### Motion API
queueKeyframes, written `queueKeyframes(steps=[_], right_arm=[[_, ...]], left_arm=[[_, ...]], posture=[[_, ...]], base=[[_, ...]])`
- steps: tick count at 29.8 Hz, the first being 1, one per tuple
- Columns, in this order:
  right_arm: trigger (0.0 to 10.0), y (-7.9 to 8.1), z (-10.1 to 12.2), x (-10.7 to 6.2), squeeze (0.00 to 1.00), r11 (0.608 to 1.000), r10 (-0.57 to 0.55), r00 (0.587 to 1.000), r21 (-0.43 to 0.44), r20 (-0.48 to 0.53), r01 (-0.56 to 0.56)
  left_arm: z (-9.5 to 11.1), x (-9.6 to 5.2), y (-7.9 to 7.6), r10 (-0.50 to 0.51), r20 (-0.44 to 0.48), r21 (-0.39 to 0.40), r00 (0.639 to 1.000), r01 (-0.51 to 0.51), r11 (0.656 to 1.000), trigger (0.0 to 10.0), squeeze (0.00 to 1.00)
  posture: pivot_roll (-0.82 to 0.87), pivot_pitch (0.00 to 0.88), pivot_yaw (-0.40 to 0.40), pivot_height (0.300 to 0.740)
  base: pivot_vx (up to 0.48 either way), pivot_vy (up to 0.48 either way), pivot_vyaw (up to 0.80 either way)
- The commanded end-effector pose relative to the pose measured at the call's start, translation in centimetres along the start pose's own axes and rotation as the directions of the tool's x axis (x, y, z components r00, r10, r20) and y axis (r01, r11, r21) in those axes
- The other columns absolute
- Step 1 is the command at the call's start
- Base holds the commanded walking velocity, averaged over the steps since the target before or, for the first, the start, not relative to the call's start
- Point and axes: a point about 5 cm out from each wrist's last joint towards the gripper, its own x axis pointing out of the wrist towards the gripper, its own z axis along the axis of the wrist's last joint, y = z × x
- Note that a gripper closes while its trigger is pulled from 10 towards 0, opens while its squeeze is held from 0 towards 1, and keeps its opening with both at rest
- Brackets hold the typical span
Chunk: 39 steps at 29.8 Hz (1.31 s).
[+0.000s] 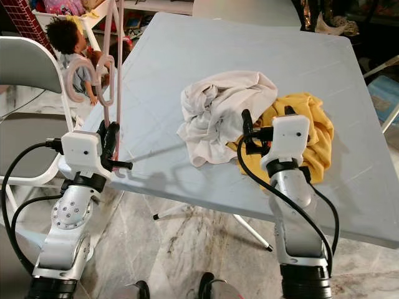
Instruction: Hang hanger
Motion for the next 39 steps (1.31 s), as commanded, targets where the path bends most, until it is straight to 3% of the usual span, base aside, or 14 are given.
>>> queueKeyframes(steps=[1, 16, 39], right_arm=[[10.0, -0.4, 0.4, -0.1, 0.0, 0.999, -0.037, 0.999, 0.009, 0.013, 0.037], [10.0, -0.8, 0.1, 0.2, 0.0, 0.997, -0.078, 0.997, 0.019, -0.002, 0.078], [10.0, -1.1, 0.2, 0.6, 0.0, 0.996, -0.083, 0.997, 0.021, 0.004, 0.083]], left_arm=[[-2.8, -0.9, -0.7, -0.029, -0.147, 0.004, 0.989, 0.03, 1.0, 10.0, 0.0], [-2.5, 0.1, -1.2, -0.052, -0.126, 0.0, 0.991, 0.053, 0.999, 10.0, 0.0], [-2.6, 0.2, -1.6, -0.053, -0.133, -0.014, 0.99, 0.052, 0.999, 10.0, 0.0]], posture=[[-0.05, 0.18, -0.007, 0.74], [-0.05, 0.148, 0.002, 0.74], [-0.06, 0.159, 0.001, 0.74]], base=[[0.0, 0.0, 0.0], [0.0, 0.0, 0.0], [-0.291, 0.0, 0.0]])
